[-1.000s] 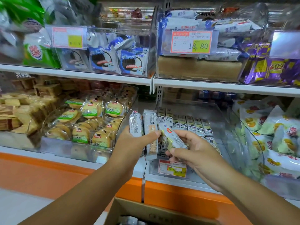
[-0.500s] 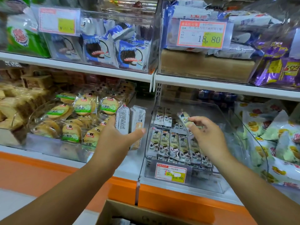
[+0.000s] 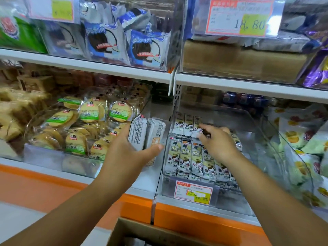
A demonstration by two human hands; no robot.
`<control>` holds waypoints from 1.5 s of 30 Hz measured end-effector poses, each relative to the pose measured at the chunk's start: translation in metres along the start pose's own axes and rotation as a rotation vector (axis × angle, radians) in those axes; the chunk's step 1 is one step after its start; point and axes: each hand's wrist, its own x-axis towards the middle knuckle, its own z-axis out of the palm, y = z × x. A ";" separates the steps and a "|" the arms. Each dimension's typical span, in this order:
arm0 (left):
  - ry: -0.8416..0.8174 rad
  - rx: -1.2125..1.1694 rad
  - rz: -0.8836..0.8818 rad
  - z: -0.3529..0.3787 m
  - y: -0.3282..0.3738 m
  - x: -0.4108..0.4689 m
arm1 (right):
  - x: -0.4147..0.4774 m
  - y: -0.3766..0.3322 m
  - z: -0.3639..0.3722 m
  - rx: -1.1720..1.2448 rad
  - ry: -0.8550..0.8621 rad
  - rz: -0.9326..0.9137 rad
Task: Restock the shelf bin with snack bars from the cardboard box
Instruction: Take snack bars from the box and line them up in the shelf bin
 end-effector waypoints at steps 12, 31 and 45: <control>-0.091 -0.058 -0.058 0.004 0.016 -0.014 | -0.037 -0.017 -0.010 0.120 0.184 -0.164; -0.317 -0.396 -0.233 0.031 0.036 -0.041 | -0.147 -0.035 -0.036 0.749 -0.170 -0.028; -0.242 -0.444 -0.189 0.022 0.028 -0.026 | -0.134 -0.025 -0.031 0.877 -0.356 0.027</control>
